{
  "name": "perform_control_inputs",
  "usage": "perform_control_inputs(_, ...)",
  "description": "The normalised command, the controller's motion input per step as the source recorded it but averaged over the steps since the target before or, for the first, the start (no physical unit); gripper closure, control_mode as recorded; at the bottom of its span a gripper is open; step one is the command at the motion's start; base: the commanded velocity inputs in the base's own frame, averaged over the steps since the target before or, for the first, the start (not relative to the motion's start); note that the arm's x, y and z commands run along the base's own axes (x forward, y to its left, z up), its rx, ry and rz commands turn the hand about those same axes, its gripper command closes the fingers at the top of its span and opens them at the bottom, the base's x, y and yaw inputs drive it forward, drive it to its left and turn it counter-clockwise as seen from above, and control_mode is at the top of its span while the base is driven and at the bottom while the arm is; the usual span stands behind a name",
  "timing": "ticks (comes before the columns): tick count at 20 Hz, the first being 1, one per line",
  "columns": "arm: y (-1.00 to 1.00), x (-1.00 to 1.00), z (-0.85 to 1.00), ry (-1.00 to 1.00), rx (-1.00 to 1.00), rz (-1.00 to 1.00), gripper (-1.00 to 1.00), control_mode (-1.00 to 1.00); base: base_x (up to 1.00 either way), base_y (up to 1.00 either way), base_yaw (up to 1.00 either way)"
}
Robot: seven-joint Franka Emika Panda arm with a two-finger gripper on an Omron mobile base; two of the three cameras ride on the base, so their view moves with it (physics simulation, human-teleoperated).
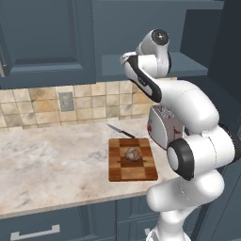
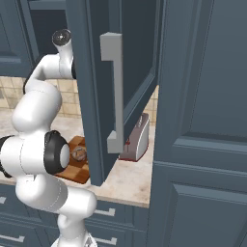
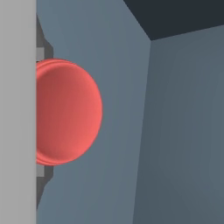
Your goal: Pick the bread, place it on the cutting board, pick the jam, place it on the counter, and close the cabinet.
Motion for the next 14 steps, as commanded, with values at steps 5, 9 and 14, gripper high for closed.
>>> perform_control_inputs(5, 0.00, -0.01, 0.00, 0.00, 0.00, 0.00, 1.00, -1.00, 0.00, 0.00, 0.00)
perform_control_inputs(9, 0.00, -0.16, 0.00, 0.00, 0.00, 0.00, 1.00, -1.00, 0.00, 0.00, 0.00)
perform_control_inputs(14, 0.00, -0.24, 0.00, 0.00, 0.00, 0.00, 1.00, -1.00, 0.00, 0.00, 0.00)
